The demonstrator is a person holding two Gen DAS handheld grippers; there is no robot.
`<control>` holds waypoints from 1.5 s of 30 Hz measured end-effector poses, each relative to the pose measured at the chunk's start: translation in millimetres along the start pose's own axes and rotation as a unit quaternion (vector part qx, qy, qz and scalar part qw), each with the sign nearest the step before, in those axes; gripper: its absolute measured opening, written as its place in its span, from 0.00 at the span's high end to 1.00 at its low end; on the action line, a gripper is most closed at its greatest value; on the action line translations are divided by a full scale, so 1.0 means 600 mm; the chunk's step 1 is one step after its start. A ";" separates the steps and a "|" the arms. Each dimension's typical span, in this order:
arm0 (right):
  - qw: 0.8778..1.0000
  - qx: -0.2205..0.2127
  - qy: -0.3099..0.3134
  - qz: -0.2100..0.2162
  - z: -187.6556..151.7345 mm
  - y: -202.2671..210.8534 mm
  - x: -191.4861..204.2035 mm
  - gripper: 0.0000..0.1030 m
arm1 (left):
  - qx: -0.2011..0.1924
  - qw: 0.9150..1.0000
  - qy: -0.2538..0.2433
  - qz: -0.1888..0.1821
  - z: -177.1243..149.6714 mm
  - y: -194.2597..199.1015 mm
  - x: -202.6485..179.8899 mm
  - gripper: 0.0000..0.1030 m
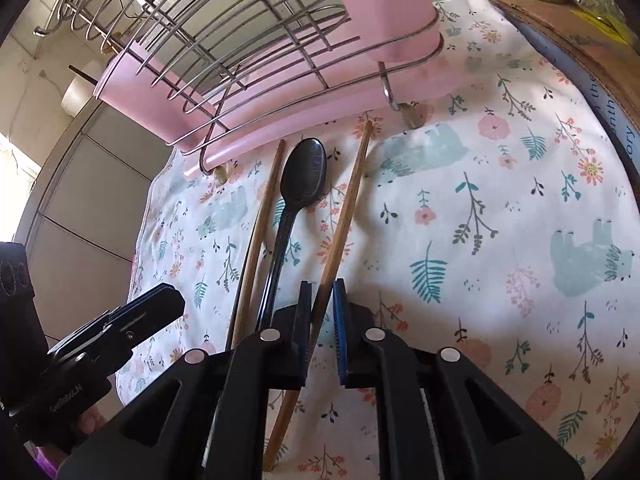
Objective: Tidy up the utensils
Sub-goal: 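Grasp a wooden chopstick with the left tool while the right tool grasps another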
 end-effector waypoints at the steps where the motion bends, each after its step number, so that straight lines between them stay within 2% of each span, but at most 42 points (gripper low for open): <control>1: 1.000 0.002 -0.002 -0.001 -0.002 0.006 -0.005 0.90 | 0.004 1.000 -0.005 0.000 0.002 -0.003 -0.006 0.79; 8: 1.000 0.008 0.004 -0.004 -0.027 0.039 -0.025 0.91 | 0.033 0.998 -0.036 0.034 0.017 -0.060 -0.027 0.81; 15: 1.000 0.015 0.006 0.010 -0.039 0.040 -0.027 0.91 | 0.048 0.995 -0.050 0.075 0.013 -0.102 -0.029 0.81; 17: 1.000 0.015 0.008 0.011 -0.041 0.037 -0.023 0.91 | 0.045 0.995 -0.048 0.080 0.012 -0.104 -0.026 0.87; 26: 1.000 0.013 0.005 0.018 -0.041 0.035 -0.024 0.91 | 0.030 0.998 0.000 0.053 0.016 -0.061 0.000 0.89; 31: 1.000 0.015 0.005 0.016 -0.046 0.038 -0.024 0.91 | 0.025 0.998 0.020 0.050 0.005 -0.033 0.019 0.89; 40: 0.999 0.027 0.008 0.018 -0.058 0.044 -0.025 0.91 | 0.059 0.995 0.040 0.072 -0.034 -0.024 0.063 0.89; 45: 0.999 0.033 0.006 0.020 -0.063 0.044 -0.025 0.91 | 0.067 0.995 0.049 0.061 -0.028 -0.029 0.065 0.87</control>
Point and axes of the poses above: each gripper's, at about its wrist camera, not at the fingertips, and y roughly against the way its jaws point, x to its left, z to its top, the point moved 8 cm from there along -y, roughly the way its jaws point, and after that the axes turned 3 degrees about z, right-handed, at the moved point
